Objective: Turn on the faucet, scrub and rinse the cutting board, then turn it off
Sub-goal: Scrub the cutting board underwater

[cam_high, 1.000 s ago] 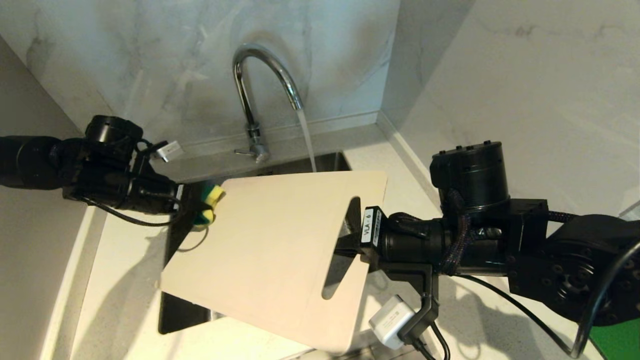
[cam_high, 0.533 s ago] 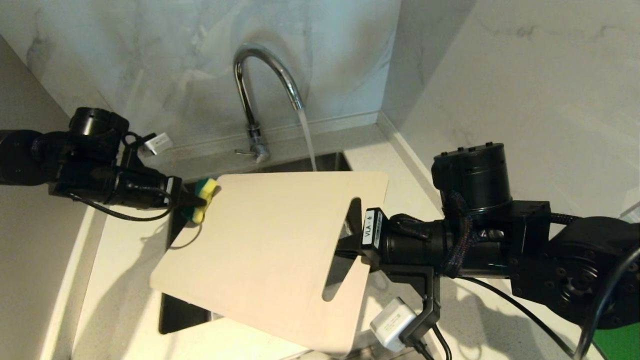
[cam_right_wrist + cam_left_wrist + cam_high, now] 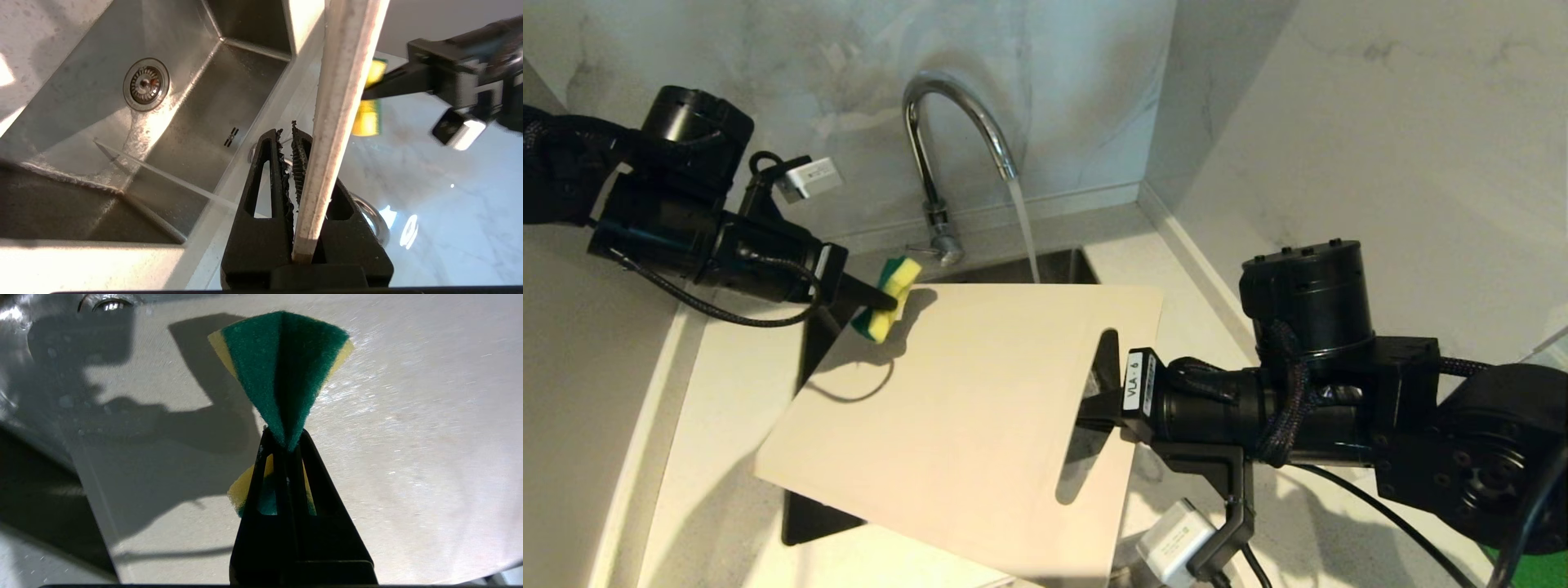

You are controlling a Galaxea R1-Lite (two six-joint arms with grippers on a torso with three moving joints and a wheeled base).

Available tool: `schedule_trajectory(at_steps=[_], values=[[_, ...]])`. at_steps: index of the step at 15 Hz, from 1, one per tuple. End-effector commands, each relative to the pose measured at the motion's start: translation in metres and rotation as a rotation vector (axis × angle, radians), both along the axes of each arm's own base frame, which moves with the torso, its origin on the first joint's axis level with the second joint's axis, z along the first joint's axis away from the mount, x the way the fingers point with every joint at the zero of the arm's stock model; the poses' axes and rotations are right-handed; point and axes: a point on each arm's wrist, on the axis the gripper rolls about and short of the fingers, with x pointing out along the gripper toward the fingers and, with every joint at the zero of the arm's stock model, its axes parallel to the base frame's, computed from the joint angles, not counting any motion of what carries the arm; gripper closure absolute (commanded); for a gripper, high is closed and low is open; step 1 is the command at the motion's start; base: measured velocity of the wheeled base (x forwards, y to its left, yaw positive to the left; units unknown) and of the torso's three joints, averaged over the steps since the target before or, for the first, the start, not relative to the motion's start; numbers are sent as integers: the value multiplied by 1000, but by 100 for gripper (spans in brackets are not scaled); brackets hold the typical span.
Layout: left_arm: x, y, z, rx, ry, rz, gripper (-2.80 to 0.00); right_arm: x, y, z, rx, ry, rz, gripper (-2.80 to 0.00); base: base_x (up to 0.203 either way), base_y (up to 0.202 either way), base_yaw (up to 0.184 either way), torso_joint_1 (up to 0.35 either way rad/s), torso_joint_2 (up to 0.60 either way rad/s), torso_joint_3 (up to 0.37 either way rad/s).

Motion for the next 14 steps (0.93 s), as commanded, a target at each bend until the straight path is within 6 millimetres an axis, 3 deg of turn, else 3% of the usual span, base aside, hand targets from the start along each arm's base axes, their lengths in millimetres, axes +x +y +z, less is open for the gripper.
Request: schedule_trajectory(at_steps=[1, 8, 14], values=[[12, -12, -9, 59, 33, -14, 0, -8, -4, 2, -2, -22, 13, 0, 0, 0, 0, 0, 0, 0], [33, -14, -36, 107, 98, -2, 0, -13, -7, 1, -2, -20, 12, 0, 0, 0, 0, 0, 0, 0], [57, 20, -48, 101, 97, 100, 0, -15, -8, 1, -3, -17, 11, 0, 0, 0, 0, 0, 0, 0]])
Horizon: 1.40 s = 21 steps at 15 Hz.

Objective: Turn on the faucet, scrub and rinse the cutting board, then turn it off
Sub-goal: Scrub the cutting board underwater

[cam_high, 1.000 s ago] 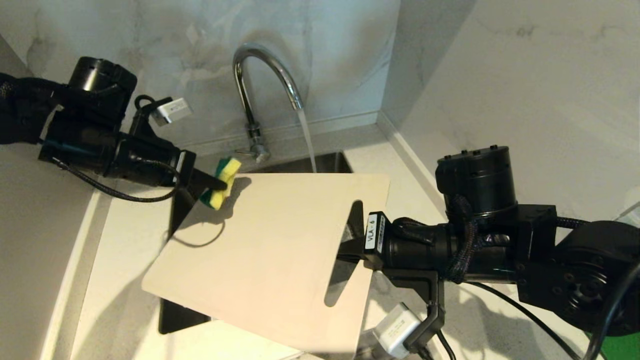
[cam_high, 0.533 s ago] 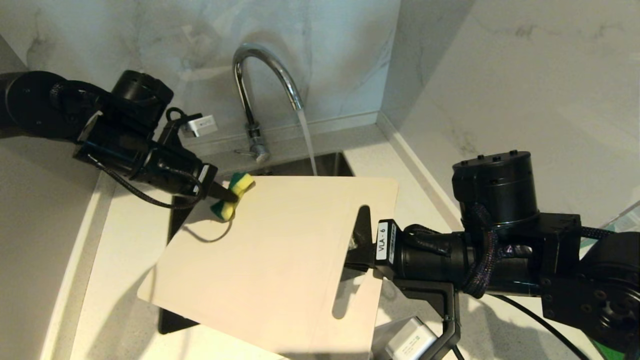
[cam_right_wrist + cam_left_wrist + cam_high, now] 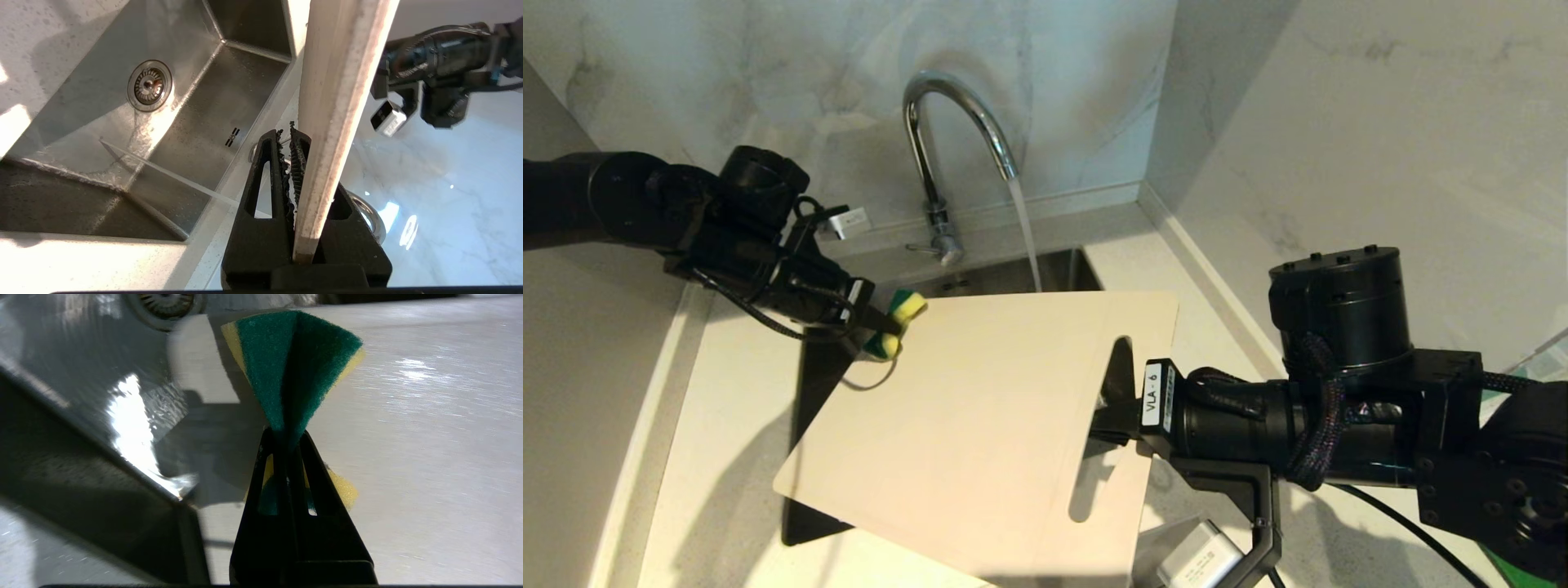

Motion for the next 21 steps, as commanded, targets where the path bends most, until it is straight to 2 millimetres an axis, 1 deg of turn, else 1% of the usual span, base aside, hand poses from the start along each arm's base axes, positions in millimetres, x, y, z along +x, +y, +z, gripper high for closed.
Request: schedule_trajectory(at_steps=[1, 3, 5, 7, 8, 10, 12, 14, 16, 18, 19, 21], values=[[10, 20, -9, 3, 26, 51, 0, -1, 0, 0, -4, -10, 8, 0, 0, 0, 0, 0, 0, 0], [15, 37, -12, -3, 38, 91, 0, -1, 0, 0, -3, -10, 10, 0, 0, 0, 0, 0, 0, 0], [14, 49, -10, -30, 41, 101, 0, -2, -1, 0, -3, -10, 8, 0, 0, 0, 0, 0, 0, 0], [10, 52, -5, -37, 28, 104, 0, -2, -1, 0, -2, -9, 8, 0, 0, 0, 0, 0, 0, 0], [4, 48, 2, -40, 13, 93, 0, -2, -1, -1, -2, -7, 9, 0, 0, 0, 0, 0, 0, 0], [-15, 25, 19, -49, -27, 28, 0, -3, -1, -1, -4, -5, 9, 0, 0, 0, 0, 0, 0, 0], [-38, -3, 37, -62, -65, -58, 0, -2, -2, -2, -4, -3, 5, 0, 0, 0, 0, 0, 0, 0], [-62, -23, 47, -72, -59, -126, 0, -2, -1, -2, -4, -1, 5, 0, 0, 0, 0, 0, 0, 0], [-85, -37, 47, -67, -27, -175, 0, -2, -1, -2, -4, -1, 5, 0, 0, 0, 0, 0, 0, 0], [-105, -49, 39, -39, 7, -215, 0, 0, -2, -1, -3, -1, -4, 0, 0, 0, 0, 0, 0, 0], [-111, -52, 32, -17, 25, -220, 0, 2, -4, -1, -2, -2, -11, 0, 0, 0, 0, 0, 0, 0], [-109, -52, 19, 8, 25, -195, 0, 0, -5, -1, -1, -3, -13, 0, 0, 0, 0, 0, 0, 0]])
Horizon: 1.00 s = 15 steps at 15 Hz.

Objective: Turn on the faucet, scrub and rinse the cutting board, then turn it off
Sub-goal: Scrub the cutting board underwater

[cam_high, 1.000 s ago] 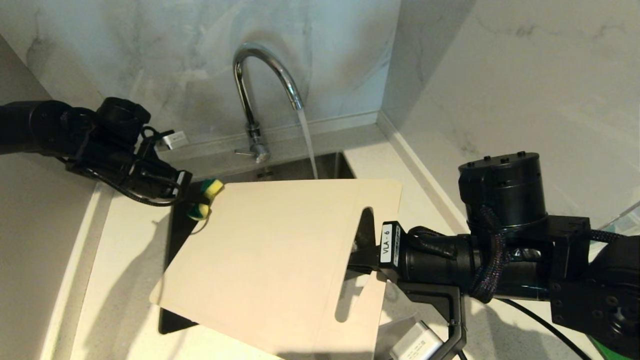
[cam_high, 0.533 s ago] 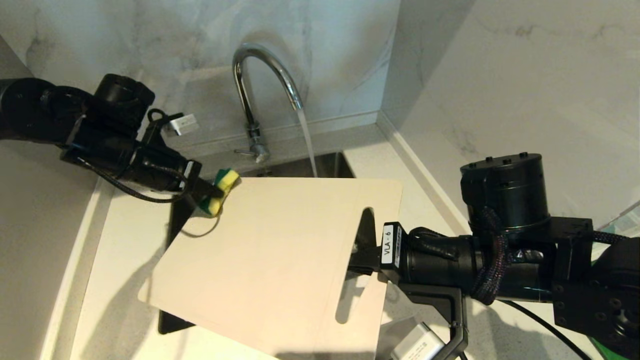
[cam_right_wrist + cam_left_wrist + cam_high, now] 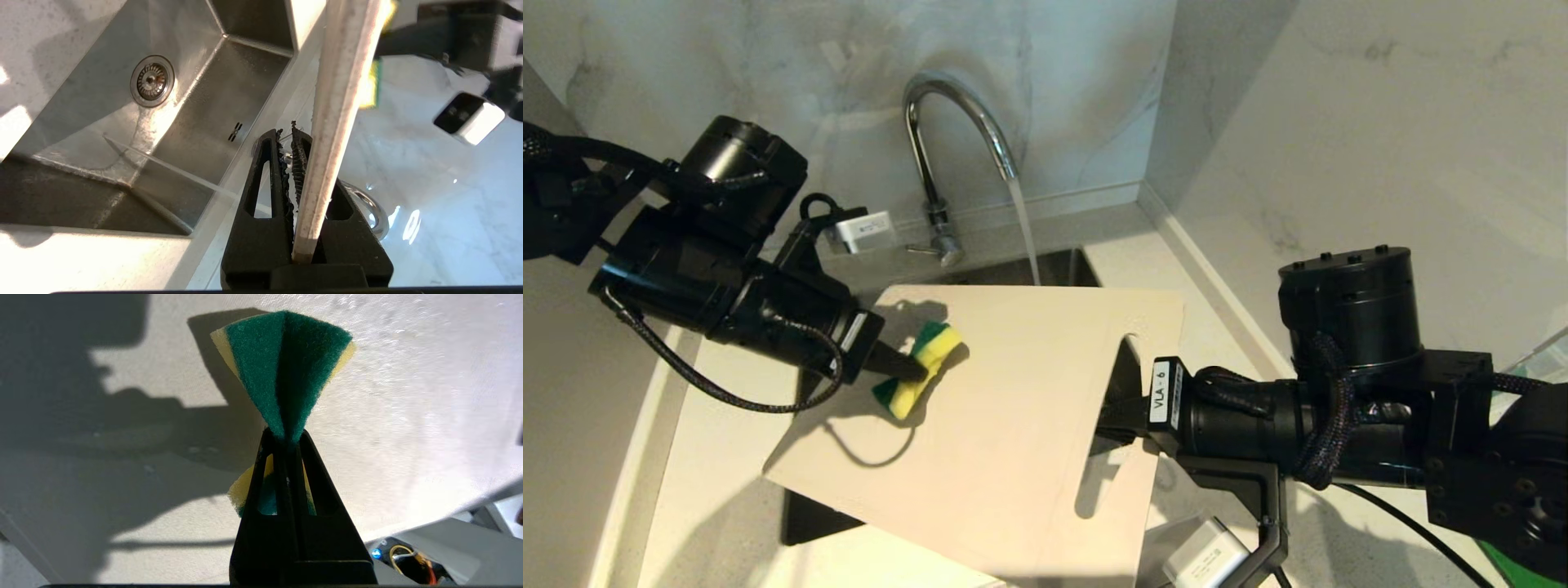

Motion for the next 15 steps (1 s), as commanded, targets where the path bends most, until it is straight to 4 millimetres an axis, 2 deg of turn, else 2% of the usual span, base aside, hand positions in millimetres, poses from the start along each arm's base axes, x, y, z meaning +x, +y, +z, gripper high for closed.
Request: schedule_trajectory(at_steps=[1, 5, 10, 13, 15], values=[[-3, 5, -12, 8, -1, 16, 0, -1, -1, 0, -4, -11, 6, 0, 0, 0, 0, 0, 0, 0], [10, 32, -30, 7, -20, 99, 0, -1, -2, 2, 0, -17, 3, 0, 0, 0, 0, 0, 0, 0], [36, 84, -43, -2, 11, 237, 0, -6, -5, 9, 27, -15, -11, 0, 0, 0, 0, 0, 0, 0], [40, 114, -49, -16, 35, 303, 0, -9, -7, 11, 33, -21, -13, 0, 0, 0, 0, 0, 0, 0], [37, 120, -49, -24, 36, 313, 0, -10, -8, 8, 27, -12, -12, 0, 0, 0, 0, 0, 0, 0]])
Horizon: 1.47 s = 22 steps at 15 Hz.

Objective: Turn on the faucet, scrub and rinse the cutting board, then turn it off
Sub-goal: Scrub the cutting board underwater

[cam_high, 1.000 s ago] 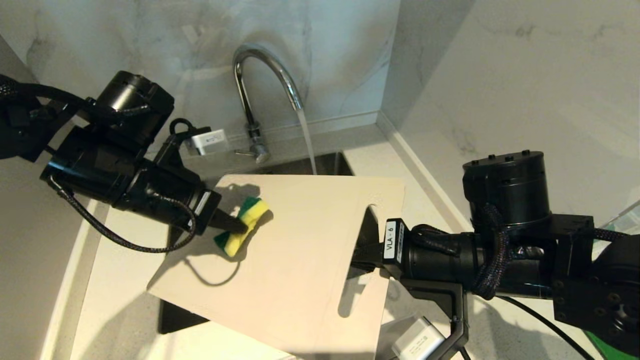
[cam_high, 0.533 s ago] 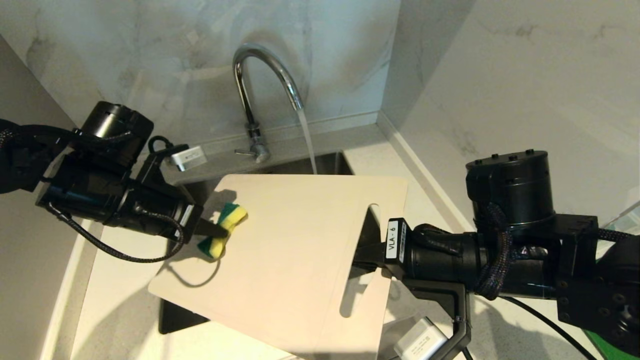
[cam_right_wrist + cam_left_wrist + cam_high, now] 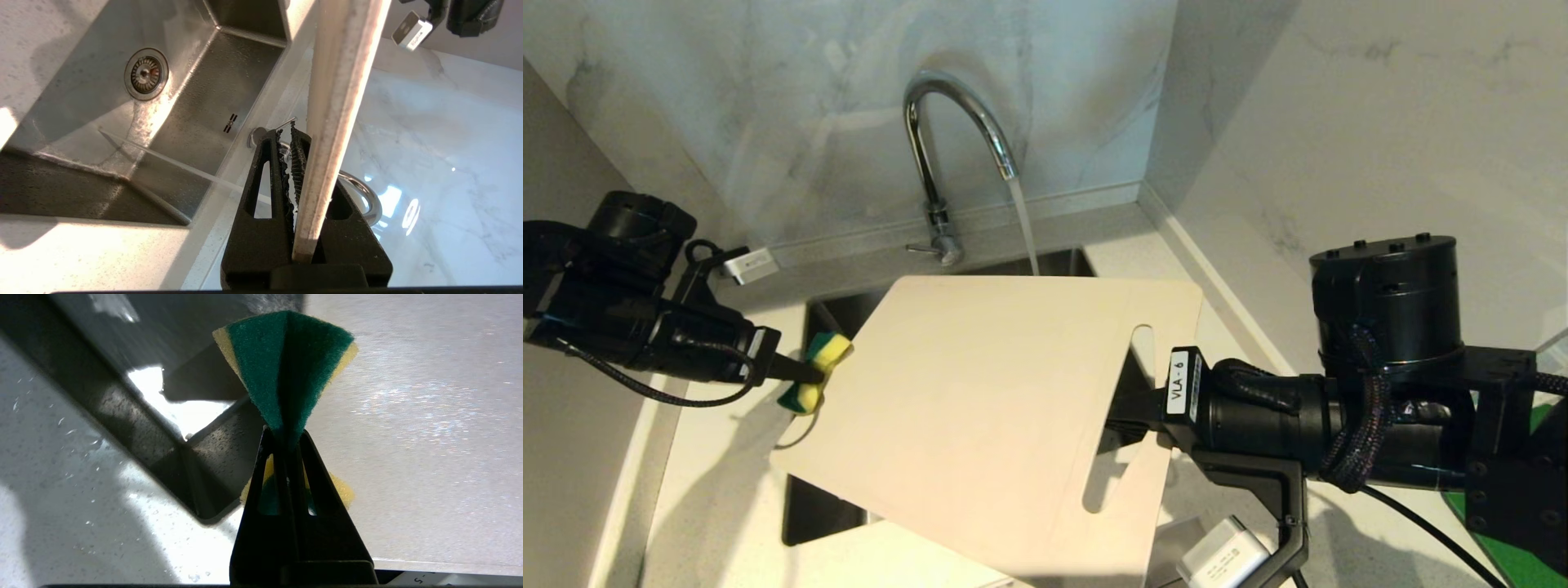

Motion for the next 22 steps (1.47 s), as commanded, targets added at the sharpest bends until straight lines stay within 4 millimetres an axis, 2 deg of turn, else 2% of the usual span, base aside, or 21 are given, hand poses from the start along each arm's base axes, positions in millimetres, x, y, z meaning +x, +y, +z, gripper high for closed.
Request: schedule_trajectory(at_steps=[1, 5, 8, 11, 13, 17, 22], values=[[-5, 4, 3, -6, -7, 8, 0, -2, -1, -2, -9, -7, 7, 0, 0, 0, 0, 0, 0, 0], [-27, -29, 28, -15, -89, -98, 0, -2, -1, -6, -16, 5, 7, 0, 0, 0, 0, 0, 0, 0], [-55, -62, 43, -29, -123, -208, 0, -2, -1, -6, -16, 6, 4, 0, 0, 0, 0, 0, 0, 0], [-92, -97, 50, -31, -94, -298, 0, 3, 1, -9, -24, 17, 1, 0, 0, 0, 0, 0, 0, 0], [-109, -110, 47, -21, -64, -325, 0, 3, 1, -9, -22, 15, 0, 0, 0, 0, 0, 0, 0, 0], [-116, -104, 20, 48, 15, -299, 0, 4, -4, -7, -19, 11, -18, 0, 0, 0, 0, 0, 0, 0], [-108, -78, -6, 94, 36, -211, 0, 4, -5, -6, -16, 6, -21, 0, 0, 0, 0, 0, 0, 0]])
